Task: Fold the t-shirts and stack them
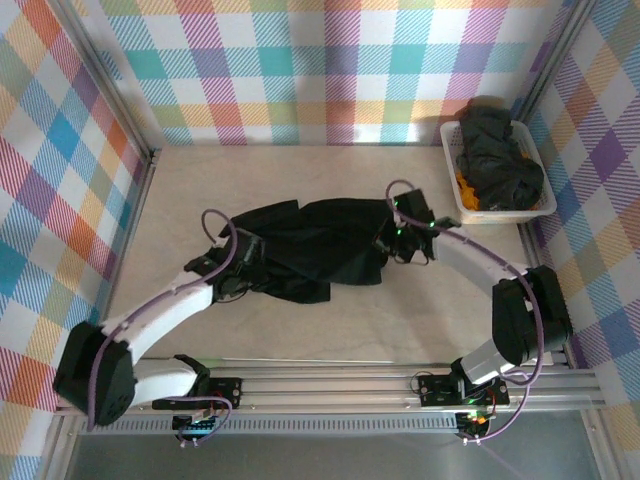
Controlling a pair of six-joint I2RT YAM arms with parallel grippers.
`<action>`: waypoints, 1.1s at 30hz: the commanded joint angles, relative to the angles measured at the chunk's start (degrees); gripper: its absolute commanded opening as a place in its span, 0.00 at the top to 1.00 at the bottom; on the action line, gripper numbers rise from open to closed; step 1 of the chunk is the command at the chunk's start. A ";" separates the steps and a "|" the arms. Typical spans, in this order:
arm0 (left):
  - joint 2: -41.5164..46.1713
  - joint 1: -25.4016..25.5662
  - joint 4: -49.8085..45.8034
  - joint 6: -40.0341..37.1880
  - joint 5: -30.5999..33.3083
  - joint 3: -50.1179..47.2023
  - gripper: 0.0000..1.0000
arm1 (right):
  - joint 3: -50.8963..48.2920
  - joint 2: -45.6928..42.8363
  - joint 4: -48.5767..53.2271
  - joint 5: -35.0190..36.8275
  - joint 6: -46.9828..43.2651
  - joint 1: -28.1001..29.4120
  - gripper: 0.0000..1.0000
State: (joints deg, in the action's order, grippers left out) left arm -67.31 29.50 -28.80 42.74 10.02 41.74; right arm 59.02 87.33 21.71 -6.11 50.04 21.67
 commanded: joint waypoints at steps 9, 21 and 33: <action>13.82 -2.81 -20.65 7.13 1.58 -7.33 1.00 | 19.10 9.87 8.00 -3.78 -7.83 -10.35 1.00; 11.53 -8.31 -19.71 2.12 -7.92 5.39 0.15 | 25.80 15.48 10.66 -4.21 -11.09 -14.96 1.00; -19.88 -28.35 -5.61 -10.01 -18.32 19.78 0.21 | 32.73 15.12 14.30 -5.93 -14.41 -16.00 1.00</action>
State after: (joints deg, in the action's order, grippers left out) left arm -84.29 1.43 -39.86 36.95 -4.10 56.58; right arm 89.76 103.26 33.74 -11.03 37.87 6.33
